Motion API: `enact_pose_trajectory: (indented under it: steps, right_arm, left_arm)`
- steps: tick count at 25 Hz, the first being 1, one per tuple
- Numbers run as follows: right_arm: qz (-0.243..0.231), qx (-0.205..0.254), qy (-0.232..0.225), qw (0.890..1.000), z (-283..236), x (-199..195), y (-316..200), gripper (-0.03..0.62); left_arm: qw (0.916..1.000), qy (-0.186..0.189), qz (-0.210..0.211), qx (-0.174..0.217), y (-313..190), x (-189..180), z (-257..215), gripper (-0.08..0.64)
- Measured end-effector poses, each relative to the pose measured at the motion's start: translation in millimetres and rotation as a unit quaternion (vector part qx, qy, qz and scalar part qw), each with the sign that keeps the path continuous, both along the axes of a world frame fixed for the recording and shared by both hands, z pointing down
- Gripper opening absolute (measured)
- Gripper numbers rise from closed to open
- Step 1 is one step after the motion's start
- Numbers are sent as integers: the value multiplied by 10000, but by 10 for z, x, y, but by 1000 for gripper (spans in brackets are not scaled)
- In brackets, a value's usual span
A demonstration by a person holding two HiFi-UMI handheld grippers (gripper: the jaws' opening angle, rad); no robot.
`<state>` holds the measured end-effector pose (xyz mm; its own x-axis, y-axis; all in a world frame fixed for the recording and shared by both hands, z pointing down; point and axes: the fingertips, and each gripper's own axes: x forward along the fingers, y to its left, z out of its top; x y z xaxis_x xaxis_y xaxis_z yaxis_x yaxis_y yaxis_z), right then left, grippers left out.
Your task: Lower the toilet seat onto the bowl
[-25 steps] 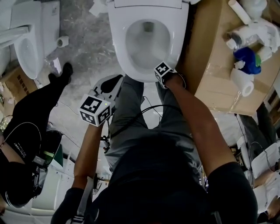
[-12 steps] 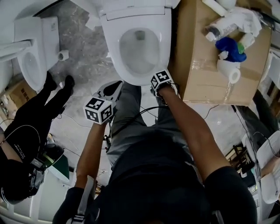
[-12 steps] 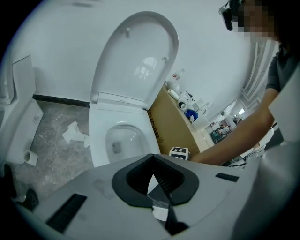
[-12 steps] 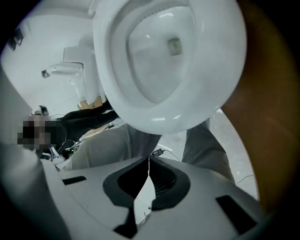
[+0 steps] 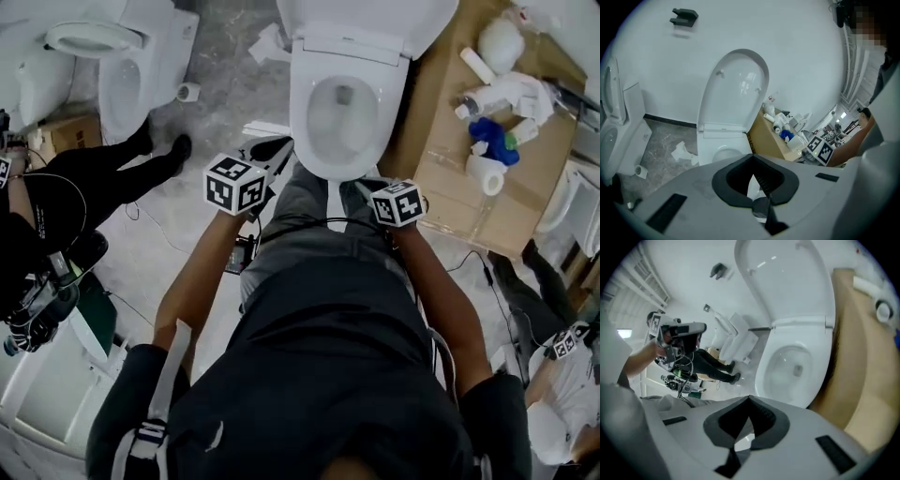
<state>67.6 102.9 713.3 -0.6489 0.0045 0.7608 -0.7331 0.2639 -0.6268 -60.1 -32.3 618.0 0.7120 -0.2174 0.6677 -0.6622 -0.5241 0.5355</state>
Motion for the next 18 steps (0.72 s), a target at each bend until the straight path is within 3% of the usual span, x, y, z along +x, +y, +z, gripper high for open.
enact_pose_trajectory:
  steps: [4,9,18]
  right_arm:
    - [-122,821,109,9965,-557,145,-434,8]
    - [-383,1364,247,9896,-933,227,-629,8]
    - [-505,979,411,9931,-1005,578,-133,8]
  left_arm:
    - [9999,-24,-130,88,-30,-82,-183,5]
    - [9995,-291,-112,77,197,-239,-205,5]
    - [9952,-751,-599,-210,885,-633,-313,5]
